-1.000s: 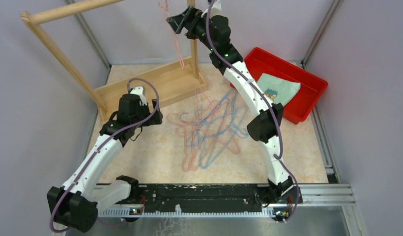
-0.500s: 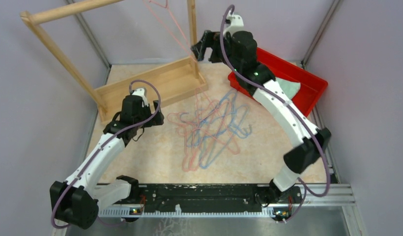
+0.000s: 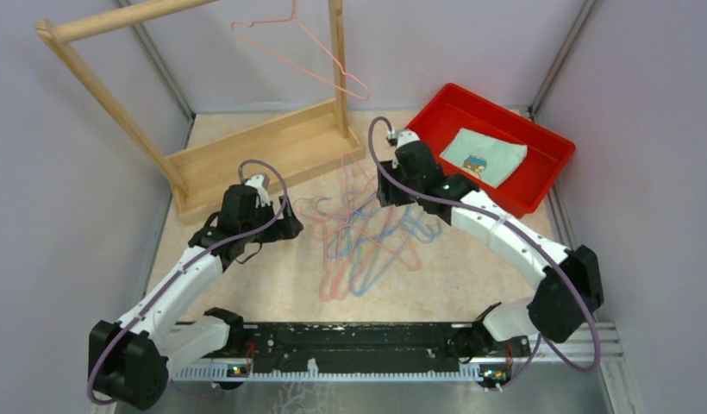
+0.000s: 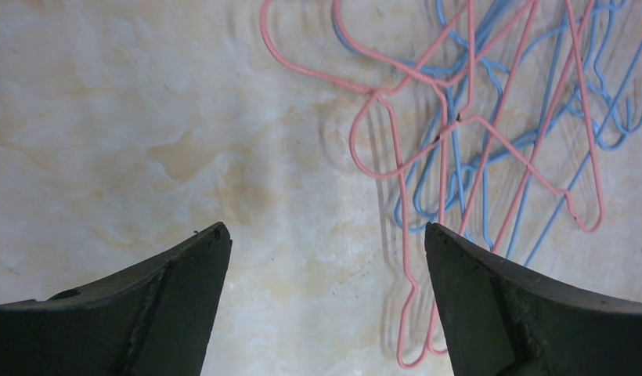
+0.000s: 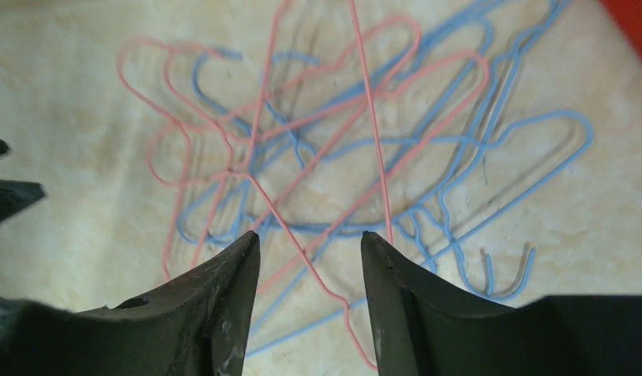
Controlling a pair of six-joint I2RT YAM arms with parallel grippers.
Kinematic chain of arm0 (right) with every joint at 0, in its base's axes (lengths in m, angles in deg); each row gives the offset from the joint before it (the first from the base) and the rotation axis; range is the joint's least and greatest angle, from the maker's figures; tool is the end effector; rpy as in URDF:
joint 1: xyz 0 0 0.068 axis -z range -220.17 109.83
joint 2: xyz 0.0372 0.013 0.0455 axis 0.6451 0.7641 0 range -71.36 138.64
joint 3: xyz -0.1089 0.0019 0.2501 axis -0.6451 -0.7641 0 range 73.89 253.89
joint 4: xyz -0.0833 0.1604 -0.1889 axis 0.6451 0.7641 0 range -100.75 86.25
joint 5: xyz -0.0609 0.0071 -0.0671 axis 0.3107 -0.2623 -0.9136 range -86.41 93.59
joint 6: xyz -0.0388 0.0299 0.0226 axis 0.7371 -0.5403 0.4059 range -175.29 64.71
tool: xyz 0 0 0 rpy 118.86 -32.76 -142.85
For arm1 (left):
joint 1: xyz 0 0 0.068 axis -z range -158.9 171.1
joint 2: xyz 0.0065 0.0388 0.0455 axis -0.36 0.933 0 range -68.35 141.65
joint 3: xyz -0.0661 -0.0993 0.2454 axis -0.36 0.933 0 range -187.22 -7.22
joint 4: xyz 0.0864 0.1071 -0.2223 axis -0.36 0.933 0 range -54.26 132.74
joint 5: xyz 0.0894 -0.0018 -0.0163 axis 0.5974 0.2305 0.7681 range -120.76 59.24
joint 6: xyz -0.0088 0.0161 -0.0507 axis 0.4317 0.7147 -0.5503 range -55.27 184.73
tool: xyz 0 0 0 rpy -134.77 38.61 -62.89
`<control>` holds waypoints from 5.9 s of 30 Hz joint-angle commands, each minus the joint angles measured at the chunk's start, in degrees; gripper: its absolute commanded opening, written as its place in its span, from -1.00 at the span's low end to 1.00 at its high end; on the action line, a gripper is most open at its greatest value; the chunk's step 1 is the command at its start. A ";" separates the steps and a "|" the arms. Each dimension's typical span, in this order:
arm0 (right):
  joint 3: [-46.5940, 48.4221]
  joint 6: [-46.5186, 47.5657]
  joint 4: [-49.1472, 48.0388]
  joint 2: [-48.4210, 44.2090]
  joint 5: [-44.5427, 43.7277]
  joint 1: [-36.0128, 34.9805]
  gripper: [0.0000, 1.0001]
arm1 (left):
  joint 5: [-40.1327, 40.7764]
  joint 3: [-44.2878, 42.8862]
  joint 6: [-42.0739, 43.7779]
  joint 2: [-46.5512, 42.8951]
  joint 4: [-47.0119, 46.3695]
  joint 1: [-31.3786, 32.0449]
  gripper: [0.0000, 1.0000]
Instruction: Organize the hangers
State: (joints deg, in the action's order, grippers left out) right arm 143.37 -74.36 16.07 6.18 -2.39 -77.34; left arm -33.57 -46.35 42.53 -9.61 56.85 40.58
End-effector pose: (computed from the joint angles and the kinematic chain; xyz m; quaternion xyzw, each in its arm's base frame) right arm 0.2442 0.1806 0.3337 -0.1154 0.8781 0.1770 0.4293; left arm 0.2040 -0.0741 0.2420 -0.0113 0.9086 -0.1691 0.3817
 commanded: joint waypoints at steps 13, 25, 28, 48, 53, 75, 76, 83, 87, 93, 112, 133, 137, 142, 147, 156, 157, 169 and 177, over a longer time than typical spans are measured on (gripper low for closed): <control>9.68 5.51 -2.32 24.57 11.35 -3.09 -0.05 | 0.18 2.83 -6.58 -3.94 0.34 5.43 0.96; 25.63 2.74 -5.18 43.15 11.68 -1.51 -0.08 | 1.38 4.43 -8.54 -5.45 0.29 5.98 0.96; 27.99 1.93 -5.60 45.92 10.38 -0.72 -0.12 | 1.80 5.13 -9.30 -5.75 -0.07 6.02 0.96; 20.53 -11.09 -12.00 28.53 17.29 5.38 -1.00 | -3.13 4.16 -5.58 -7.54 -9.24 7.20 0.93; 15.68 -24.68 -18.02 19.31 22.51 9.96 -1.00 | -3.71 3.37 -4.50 -6.27 -13.31 8.44 0.92; 0.33 -35.46 -18.19 13.35 24.02 14.38 -0.73 | 0.92 -1.70 -5.75 0.01 -17.53 19.66 0.91; -0.15 -35.32 -18.18 13.83 24.20 14.40 -0.65 | 1.12 -1.83 -5.68 0.16 -17.32 19.75 0.91; -0.59 -32.96 -17.67 18.63 25.78 14.55 -0.26 | 2.13 -3.07 -5.55 1.62 -17.27 20.45 0.91; -0.61 -33.20 -19.32 20.68 27.34 14.73 -0.36 | 2.86 -2.92 -5.81 1.98 -17.26 20.98 0.91; -1.28 -35.15 -24.04 22.57 32.33 15.00 -0.41 | 3.44 -2.74 -6.12 2.34 -17.29 21.46 0.91; 1.23 -33.89 -29.90 24.60 42.65 15.11 -0.10 | 3.79 -3.65 -5.15 4.09 -17.87 21.65 0.91; -8.00 -64.35 -54.49 16.08 36.90 18.93 -1.00 | 4.73 -0.93 -1.22 5.72 -27.13 23.13 1.00; -6.93 -68.09 -56.51 15.32 37.59 18.97 -1.00 | 4.21 0.28 -0.43 8.25 -30.22 23.59 1.00; -7.61 -74.08 -60.37 14.73 39.72 19.02 -1.00 | 4.25 1.90 -0.48 9.88 -33.78 24.06 1.00; -8.60 -75.68 -60.08 13.82 41.67 18.98 -1.00 | 1.55 0.72 -1.03 11.42 -34.37 24.24 0.69; -10.10 -72.50 -52.04 12.45 45.35 19.60 -1.00 | -2.07 -3.58 -1.78 12.89 -24.49 24.46 -1.00; -9.86 -70.86 -49.56 11.89 46.18 19.85 -1.00 | -0.15 -3.37 -2.30 11.76 -22.56 24.46 -1.00; -1.79 -32.01 -6.14 3.53 45.94 21.75 0.21 | 29.38 -2.51 -14.00 -4.70 8.76 24.46 -1.00; 1.01 -26.49 -1.28 3.58 42.56 22.23 0.21 | 31.12 -5.00 -20.69 -6.57 22.96 24.46 -1.00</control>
State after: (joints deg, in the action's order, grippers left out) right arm 141.68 -106.23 11.62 11.51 42.00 -55.63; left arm -4.52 -49.65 26.40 -14.48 71.60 65.09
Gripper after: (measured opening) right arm 0.603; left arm 0.043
